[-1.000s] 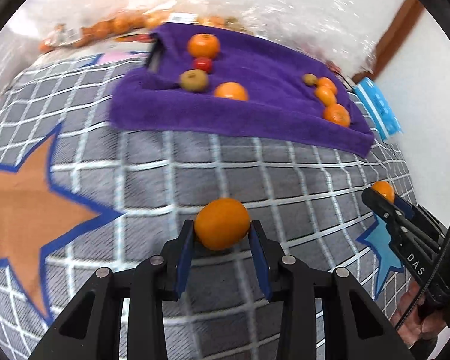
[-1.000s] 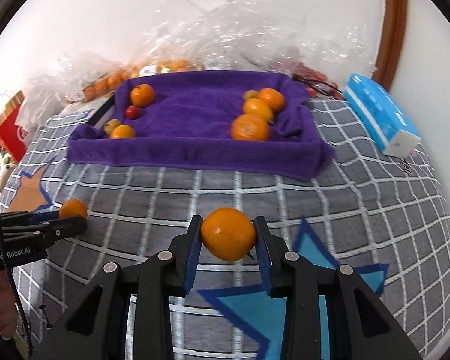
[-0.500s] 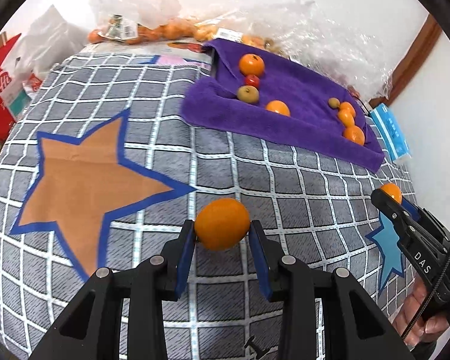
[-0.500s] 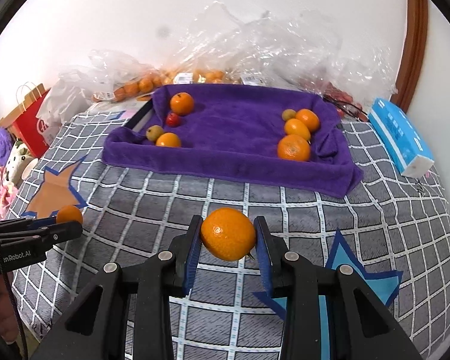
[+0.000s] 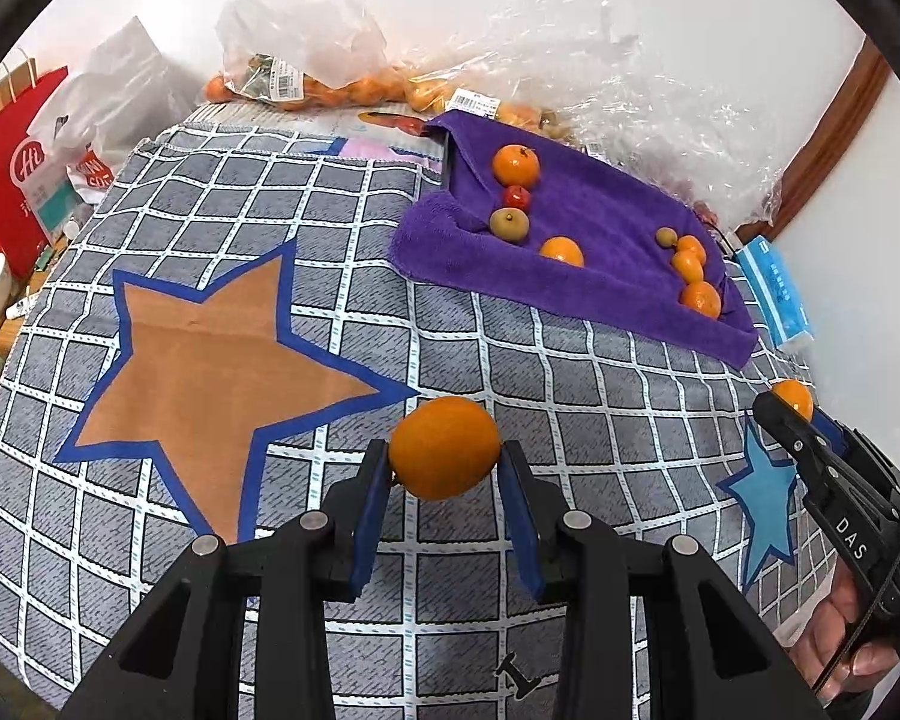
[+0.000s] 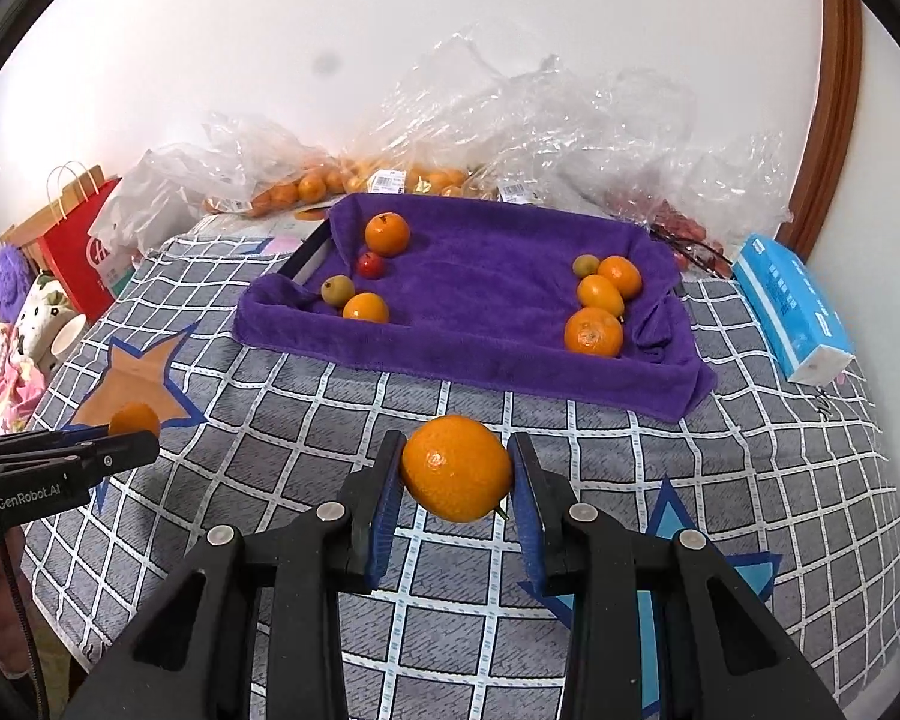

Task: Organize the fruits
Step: 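Carry the orange with the left tool while the right tool carries its orange over the towel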

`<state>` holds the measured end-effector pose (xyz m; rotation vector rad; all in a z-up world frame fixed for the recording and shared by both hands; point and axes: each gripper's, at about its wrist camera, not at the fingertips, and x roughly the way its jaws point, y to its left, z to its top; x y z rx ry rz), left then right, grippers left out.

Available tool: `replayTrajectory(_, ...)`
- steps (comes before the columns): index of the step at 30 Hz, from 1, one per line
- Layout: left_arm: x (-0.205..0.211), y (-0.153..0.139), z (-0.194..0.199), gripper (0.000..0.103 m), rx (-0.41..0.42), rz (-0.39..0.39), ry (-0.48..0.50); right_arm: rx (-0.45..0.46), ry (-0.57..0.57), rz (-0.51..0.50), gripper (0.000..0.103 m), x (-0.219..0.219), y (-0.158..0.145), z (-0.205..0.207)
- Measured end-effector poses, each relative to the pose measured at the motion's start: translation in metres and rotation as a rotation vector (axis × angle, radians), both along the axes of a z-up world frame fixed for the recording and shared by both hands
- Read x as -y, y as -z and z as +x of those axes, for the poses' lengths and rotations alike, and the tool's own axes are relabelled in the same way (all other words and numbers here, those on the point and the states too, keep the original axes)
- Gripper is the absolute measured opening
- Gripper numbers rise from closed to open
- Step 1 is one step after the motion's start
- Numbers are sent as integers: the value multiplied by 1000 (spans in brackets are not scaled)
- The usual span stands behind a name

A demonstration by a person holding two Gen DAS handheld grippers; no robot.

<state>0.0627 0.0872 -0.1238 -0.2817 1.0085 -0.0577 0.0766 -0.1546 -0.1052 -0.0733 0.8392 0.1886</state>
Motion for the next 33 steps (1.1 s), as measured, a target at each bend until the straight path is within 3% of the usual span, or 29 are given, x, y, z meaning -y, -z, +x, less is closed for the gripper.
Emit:
replayTrajectory(10,14,-13,3,35,15,3,33,-3,36,19,34,17,-10,-4)
replayTrajectory(33,38,-78,17,35,142,31,84,83,94,37,34,49,-64,1)
